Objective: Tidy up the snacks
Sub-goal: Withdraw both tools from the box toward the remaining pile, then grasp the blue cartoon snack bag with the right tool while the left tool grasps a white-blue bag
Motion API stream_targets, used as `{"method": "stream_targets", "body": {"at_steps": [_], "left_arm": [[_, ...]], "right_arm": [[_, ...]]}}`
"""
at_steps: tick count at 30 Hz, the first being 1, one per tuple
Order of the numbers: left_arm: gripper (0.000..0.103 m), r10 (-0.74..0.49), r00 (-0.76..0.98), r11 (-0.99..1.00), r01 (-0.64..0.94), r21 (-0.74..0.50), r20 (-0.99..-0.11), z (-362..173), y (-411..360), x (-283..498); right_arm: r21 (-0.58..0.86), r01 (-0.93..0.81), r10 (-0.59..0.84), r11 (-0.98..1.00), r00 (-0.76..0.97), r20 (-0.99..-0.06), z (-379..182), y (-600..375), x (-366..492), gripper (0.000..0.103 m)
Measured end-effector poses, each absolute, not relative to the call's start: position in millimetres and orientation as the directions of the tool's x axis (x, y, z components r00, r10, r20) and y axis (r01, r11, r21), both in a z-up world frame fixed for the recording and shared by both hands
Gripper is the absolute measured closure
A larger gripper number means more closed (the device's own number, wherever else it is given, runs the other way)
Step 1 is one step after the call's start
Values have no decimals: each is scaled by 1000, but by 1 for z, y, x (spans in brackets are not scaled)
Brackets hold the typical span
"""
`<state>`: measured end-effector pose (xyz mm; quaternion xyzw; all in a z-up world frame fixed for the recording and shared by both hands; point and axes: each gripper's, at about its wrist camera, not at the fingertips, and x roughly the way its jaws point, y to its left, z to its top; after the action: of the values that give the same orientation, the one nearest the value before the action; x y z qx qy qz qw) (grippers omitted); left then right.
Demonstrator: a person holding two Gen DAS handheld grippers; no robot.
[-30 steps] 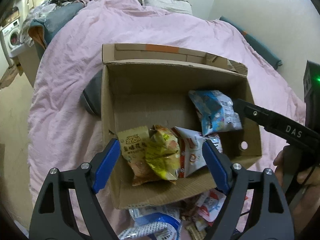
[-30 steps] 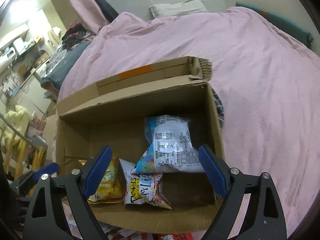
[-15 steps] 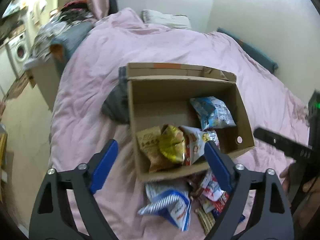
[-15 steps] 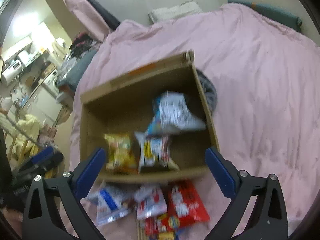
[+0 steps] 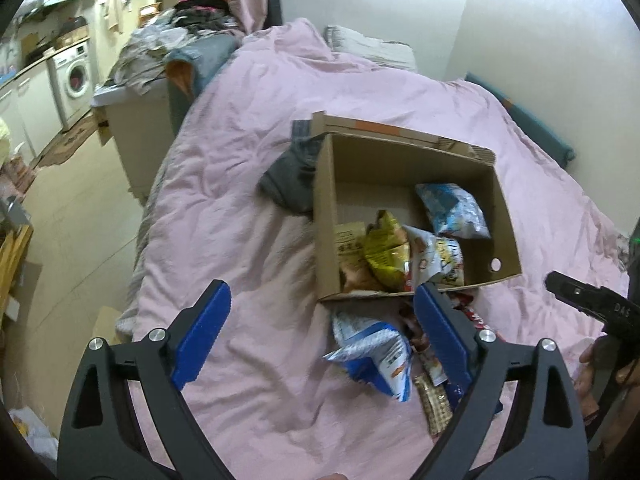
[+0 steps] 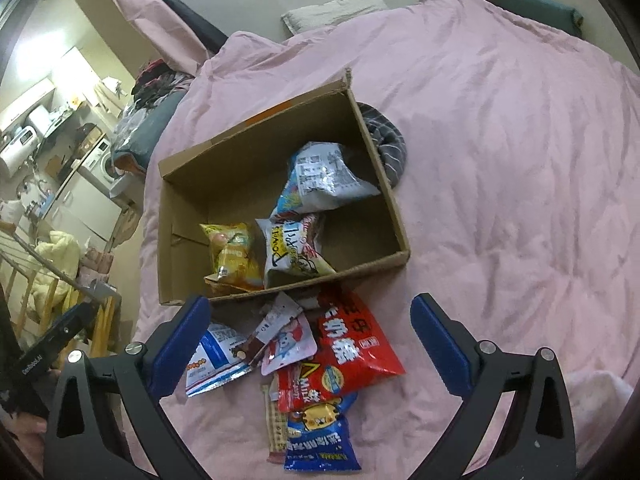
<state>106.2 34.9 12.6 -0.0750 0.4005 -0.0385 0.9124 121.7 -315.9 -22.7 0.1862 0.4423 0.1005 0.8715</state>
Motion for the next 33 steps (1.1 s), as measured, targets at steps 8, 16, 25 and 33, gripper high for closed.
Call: {"method": "stream_targets", "body": {"at_steps": [8,16,25,33], "left_arm": [[12,-146,636,965,-76,-250,-758,-4,55,103],[12,-241,494,931,-126,-343,-836,-48,43,115],[12,-427,393,796,-265,-544,-815,-100,13,132],[32,-500,344,695,-388,-605,-795,-148,10,142]], "right_arm": [[499,86,364,863,580,-729,-34,-338,110,1],[526,111,383,843,562,-733,-42,-340,114,1],[588,75,460,805,548,-699,-42,-335,114,1],[615,116,471,780,538,-699,-49,-350,112,1]]}}
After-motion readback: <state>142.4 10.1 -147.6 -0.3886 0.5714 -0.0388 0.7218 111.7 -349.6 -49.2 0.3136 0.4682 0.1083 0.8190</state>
